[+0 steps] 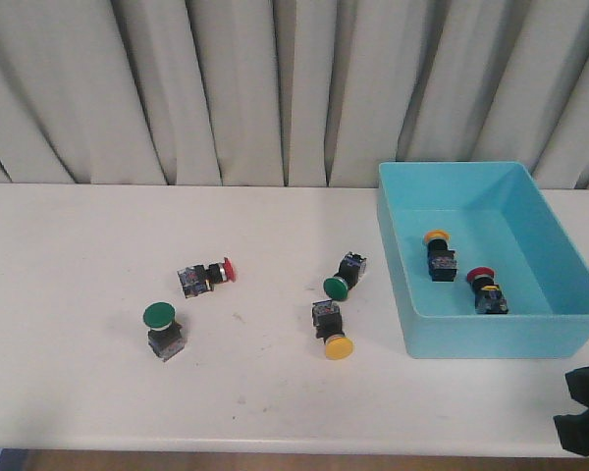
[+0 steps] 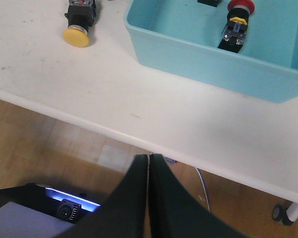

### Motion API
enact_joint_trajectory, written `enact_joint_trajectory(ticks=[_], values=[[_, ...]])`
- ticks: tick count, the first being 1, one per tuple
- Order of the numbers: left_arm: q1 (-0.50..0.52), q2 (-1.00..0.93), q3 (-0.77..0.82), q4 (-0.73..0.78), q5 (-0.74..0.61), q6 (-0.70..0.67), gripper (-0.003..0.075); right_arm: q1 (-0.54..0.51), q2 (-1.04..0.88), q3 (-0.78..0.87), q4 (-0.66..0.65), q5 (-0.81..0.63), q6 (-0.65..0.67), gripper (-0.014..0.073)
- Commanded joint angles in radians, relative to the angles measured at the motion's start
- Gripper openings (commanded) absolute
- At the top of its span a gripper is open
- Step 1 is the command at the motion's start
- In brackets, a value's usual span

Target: Pick red and yellow buttons and place in box

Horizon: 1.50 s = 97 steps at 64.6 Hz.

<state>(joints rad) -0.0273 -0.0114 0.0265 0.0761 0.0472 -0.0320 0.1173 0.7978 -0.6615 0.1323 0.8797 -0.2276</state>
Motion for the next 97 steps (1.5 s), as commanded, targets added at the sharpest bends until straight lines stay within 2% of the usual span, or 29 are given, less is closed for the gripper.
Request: enact_joint_trajectory(ticks=[1, 74, 80, 88, 92, 93, 97], values=[[-0.003, -0.018, 0.05, -0.004, -0.083, 0.007, -0.0008, -0.003, -0.006, -0.025, 0.004, -0.044, -0.01, -0.0006], [-0.002, -0.014, 0.049, -0.004, -0.082, 0.007, -0.0008, 0.002, -0.031, -0.025, -0.021, -0.06, -0.012, -0.0004], [-0.002, -0.014, 0.049, -0.004, -0.082, 0.007, -0.0008, 0.003, -0.106, 0.014, -0.07, -0.148, -0.011, -0.0004], [-0.002, -0.014, 0.049, -0.004, -0.082, 0.007, -0.0008, -0.02, -0.273, 0.142, -0.067, -0.393, -0.011, -0.0004], [-0.002, -0.014, 0.049, -0.004, -0.082, 0.007, -0.0008, -0.035, -0.362, 0.232, -0.063, -0.505, -0.008, -0.0004], [-0.002, -0.014, 0.049, -0.004, -0.082, 0.007, -0.0008, -0.067, -0.543, 0.392, -0.041, -0.68, -0.008, -0.0004], [-0.002, -0.014, 0.049, -0.004, -0.082, 0.007, -0.0008, -0.071, -0.628, 0.466, -0.037, -0.74, -0.008, -0.0004]])
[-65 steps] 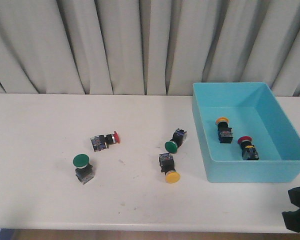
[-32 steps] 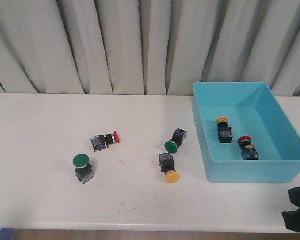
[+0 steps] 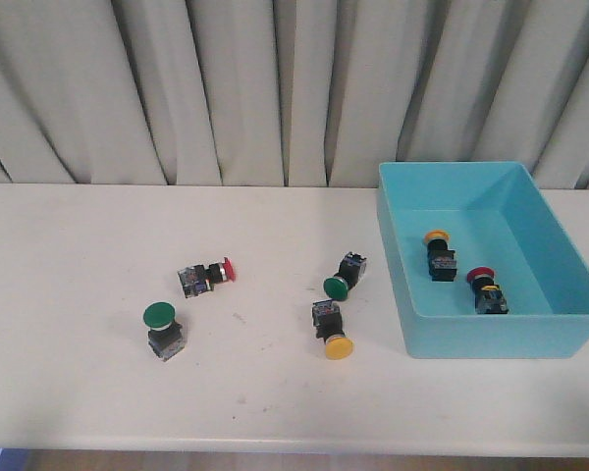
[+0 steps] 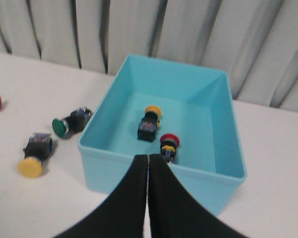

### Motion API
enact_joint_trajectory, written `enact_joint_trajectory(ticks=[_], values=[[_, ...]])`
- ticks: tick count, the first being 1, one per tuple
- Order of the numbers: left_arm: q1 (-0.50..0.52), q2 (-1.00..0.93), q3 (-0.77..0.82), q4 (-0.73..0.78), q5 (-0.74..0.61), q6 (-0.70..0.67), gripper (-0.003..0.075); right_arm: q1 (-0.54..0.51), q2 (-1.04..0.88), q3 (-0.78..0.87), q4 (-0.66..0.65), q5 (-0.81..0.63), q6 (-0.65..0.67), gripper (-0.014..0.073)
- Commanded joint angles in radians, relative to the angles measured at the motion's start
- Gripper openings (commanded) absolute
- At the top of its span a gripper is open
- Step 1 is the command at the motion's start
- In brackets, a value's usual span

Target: Pick red and yellow buttons and place in box

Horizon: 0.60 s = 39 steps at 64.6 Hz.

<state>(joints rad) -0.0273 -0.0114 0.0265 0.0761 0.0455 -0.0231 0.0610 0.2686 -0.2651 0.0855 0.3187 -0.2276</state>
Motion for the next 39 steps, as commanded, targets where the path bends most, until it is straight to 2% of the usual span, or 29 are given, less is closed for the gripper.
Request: enact_joint_trajectory(ticks=[1, 9, 19, 32, 39], values=[[-0.002, -0.014, 0.049, -0.004, -0.08, -0.002, -0.0008, -0.013, -0.115, 0.085, 0.01, -0.196, -0.008, -0.0004], [-0.002, -0.014, 0.049, -0.004, -0.08, -0.002, -0.0008, -0.012, -0.219, 0.183, 0.014, -0.259, -0.008, -0.0003], [-0.002, -0.014, 0.049, -0.004, -0.08, -0.002, -0.0008, -0.012, -0.25, 0.253, 0.038, -0.334, 0.025, -0.0003], [-0.002, -0.014, 0.049, -0.004, -0.08, -0.002, -0.0008, -0.012, -0.252, 0.301, -0.191, -0.415, 0.251, -0.0003], [-0.002, -0.014, 0.049, -0.004, -0.08, -0.002, -0.0008, -0.012, -0.252, 0.301, -0.192, -0.417, 0.27, -0.0003]])
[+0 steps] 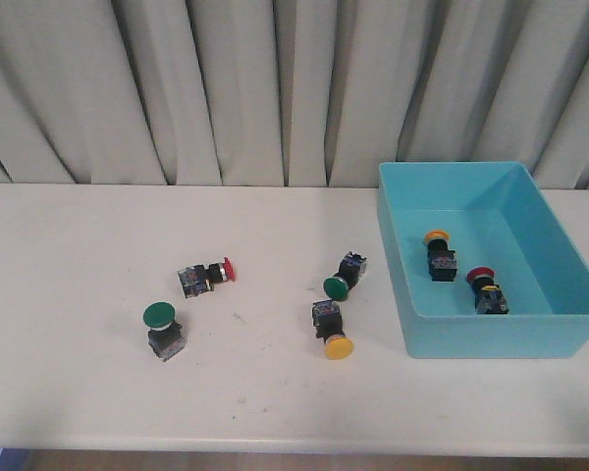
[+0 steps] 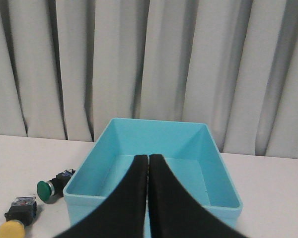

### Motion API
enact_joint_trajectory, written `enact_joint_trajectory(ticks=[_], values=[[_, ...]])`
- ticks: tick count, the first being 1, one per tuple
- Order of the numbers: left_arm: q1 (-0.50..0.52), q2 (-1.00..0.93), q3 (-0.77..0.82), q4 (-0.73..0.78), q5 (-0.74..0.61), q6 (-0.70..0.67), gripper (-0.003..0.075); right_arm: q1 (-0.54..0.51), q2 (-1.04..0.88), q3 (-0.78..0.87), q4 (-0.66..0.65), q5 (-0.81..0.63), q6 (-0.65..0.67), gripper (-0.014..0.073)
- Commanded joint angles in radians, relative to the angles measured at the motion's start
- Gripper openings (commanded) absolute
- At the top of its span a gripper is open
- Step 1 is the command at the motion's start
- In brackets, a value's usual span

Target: Pick red and yellow buttons and place in box

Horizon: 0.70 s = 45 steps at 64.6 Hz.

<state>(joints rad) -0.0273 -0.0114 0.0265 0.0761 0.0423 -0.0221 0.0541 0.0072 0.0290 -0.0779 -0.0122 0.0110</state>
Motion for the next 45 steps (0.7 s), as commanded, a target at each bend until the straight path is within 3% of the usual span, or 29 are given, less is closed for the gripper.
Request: enact_joint_trajectory(ticks=[1, 45], values=[[-0.002, -0.014, 0.049, -0.004, -0.077, -0.003, -0.0008, -0.005, 0.009, 0.007, -0.024, -0.084, 0.031, -0.0003], [-0.002, -0.013, 0.049, -0.004, -0.077, -0.003, -0.0008, -0.031, -0.029, 0.008, 0.004, -0.034, 0.016, -0.0003]])
